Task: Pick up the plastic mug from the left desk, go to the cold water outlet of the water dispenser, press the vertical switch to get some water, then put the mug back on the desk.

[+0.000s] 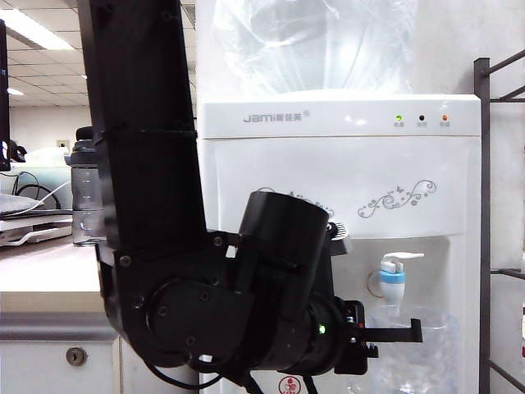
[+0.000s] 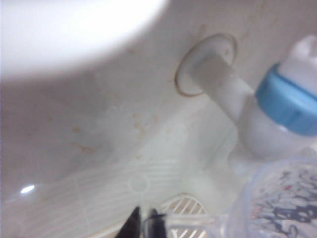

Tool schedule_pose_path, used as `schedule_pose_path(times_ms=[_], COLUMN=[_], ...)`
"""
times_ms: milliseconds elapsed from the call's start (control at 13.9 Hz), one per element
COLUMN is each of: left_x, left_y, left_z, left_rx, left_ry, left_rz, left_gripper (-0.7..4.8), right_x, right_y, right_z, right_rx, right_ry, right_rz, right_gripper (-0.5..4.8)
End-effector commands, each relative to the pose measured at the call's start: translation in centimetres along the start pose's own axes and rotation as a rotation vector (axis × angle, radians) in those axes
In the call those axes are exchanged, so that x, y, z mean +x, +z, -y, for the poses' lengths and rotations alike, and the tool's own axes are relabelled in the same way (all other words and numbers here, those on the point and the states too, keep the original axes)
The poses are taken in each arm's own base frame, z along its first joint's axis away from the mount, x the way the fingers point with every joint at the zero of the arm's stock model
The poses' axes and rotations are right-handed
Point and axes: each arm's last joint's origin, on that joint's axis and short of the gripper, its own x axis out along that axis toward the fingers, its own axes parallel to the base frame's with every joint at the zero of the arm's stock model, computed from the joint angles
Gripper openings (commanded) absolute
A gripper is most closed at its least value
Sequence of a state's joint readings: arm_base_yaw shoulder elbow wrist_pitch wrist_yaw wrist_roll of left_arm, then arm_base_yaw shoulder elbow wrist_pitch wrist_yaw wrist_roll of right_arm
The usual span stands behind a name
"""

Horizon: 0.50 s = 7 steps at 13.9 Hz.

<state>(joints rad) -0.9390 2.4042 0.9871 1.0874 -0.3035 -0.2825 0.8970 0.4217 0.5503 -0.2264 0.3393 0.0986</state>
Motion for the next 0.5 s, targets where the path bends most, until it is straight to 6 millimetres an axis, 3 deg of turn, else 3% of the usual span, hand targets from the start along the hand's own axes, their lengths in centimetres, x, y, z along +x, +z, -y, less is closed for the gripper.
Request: schedule_pose_path(times_ms=[72, 503], left_x=[0.38, 0.32], left_y=[-0.22, -0.49], left_z=[-0.08, -0.16], left_rx=[-0.015, -0.009], left_ry=[-0.004, -0.001], left_rz=[-0.027, -0.05], left_gripper=[-0.06, -0.06], right_x=[-0.05, -0.05], right_y=[0.25, 0.24], right_z=[-0.01, 0.0], right_rx=[0.003, 0.003], right_ry=[0.002, -0.001], right_rz=[0.017, 0.016], right_gripper=[-0.06, -0.06])
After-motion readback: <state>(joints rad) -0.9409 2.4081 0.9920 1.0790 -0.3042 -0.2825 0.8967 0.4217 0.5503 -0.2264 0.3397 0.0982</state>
